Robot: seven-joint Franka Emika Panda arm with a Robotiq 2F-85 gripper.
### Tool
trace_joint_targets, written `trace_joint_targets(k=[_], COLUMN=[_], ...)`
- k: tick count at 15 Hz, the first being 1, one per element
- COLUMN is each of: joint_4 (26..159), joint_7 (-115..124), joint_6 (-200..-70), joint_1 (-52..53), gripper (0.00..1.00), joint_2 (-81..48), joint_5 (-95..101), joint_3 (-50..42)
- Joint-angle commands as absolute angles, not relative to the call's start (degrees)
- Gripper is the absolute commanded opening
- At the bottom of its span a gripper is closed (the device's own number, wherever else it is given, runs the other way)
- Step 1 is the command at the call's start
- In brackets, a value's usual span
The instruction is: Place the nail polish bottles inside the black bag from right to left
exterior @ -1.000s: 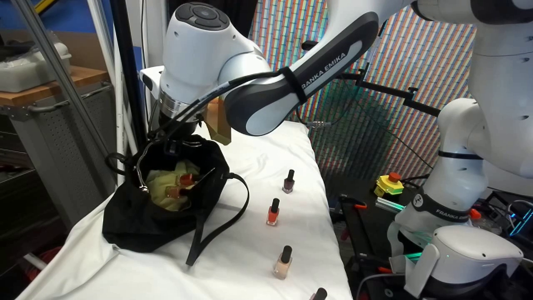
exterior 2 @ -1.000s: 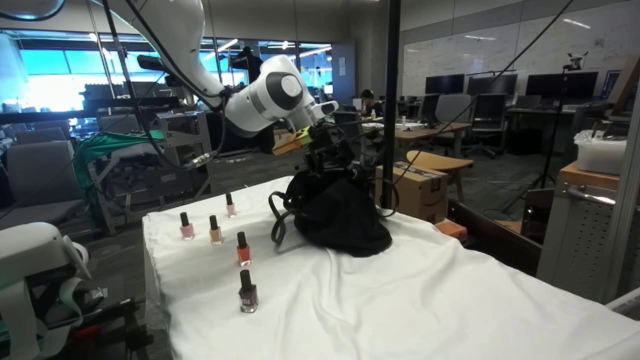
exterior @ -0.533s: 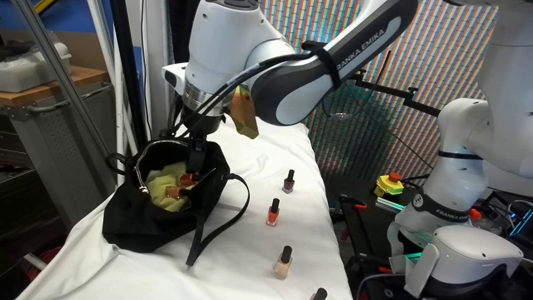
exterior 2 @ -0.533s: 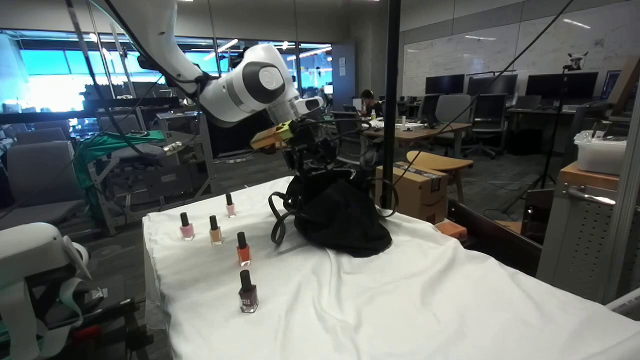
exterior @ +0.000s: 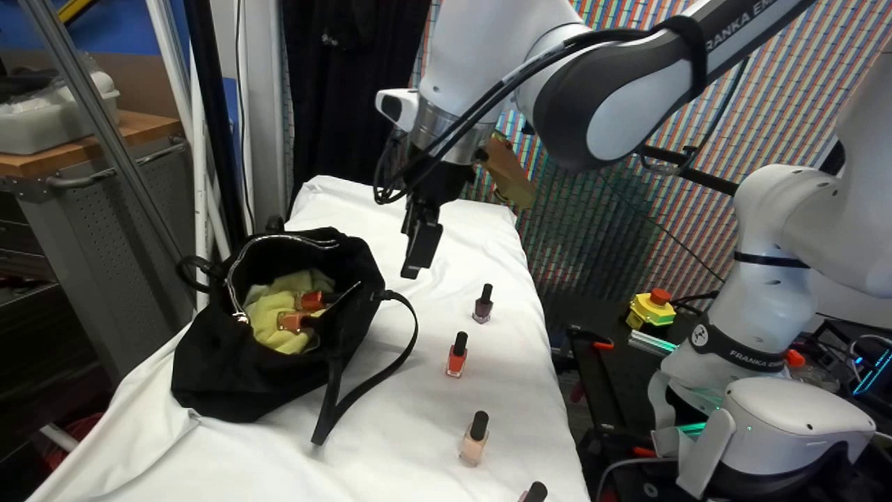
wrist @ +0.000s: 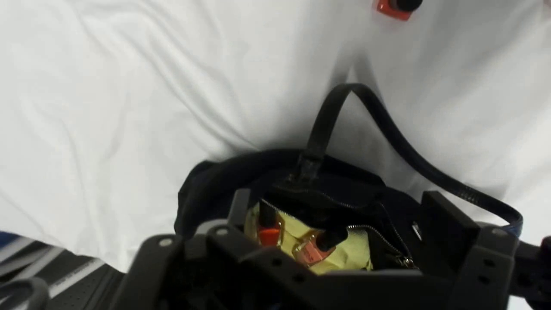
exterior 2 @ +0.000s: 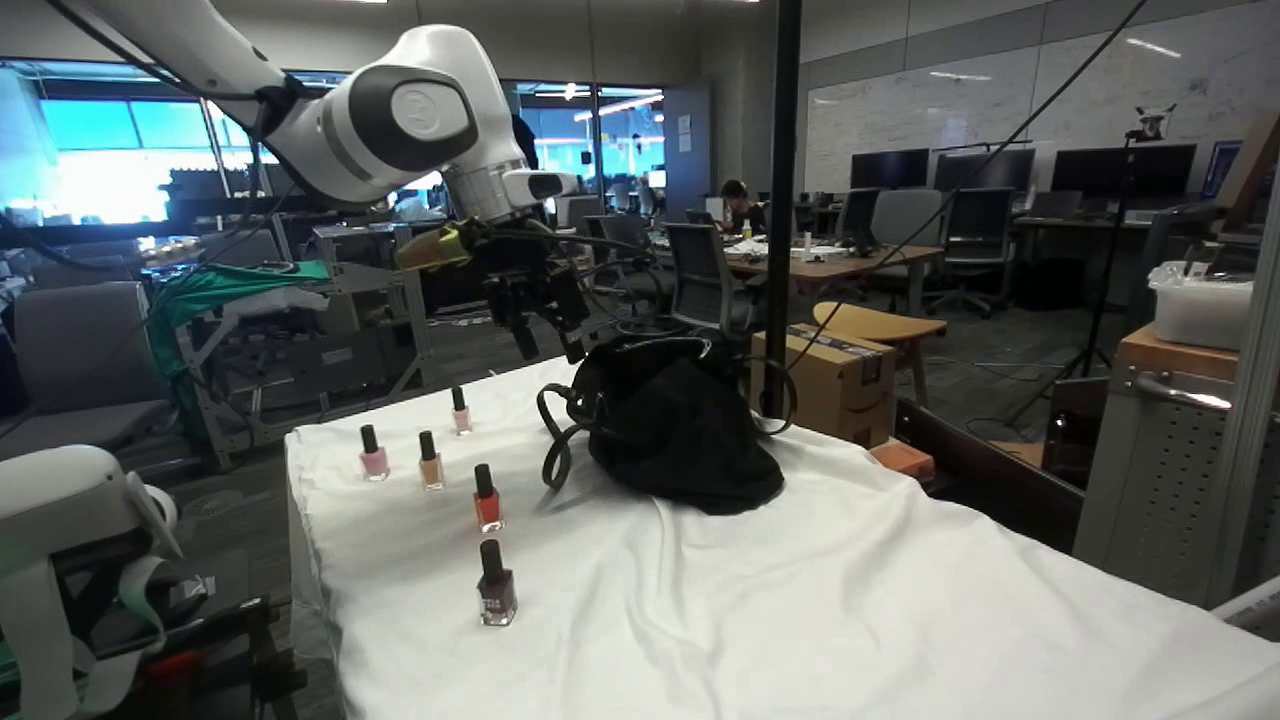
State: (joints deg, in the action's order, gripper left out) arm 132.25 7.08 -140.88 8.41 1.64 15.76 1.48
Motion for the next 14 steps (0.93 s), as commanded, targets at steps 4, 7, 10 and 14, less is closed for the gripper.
trace_joint_targets(k=[4, 7, 10, 14], joint_4=[148.12, 151.29, 152.88, 154.60], joint_7=[6.00, 6.72, 7.73, 8.35], joint_6=[-140.54, -140.08, -139.77, -140.89], joint_1=[2.40, -0.39, -2.57, -3.79], gripper=[1.00, 1.00, 1.00, 1.00], joint_2=[16.93, 18.36, 17.70, 16.02], joint_5=[5.59, 3.25, 1.94, -0.77], joint_3=[-0.48, -2.13, -3.04, -3.72])
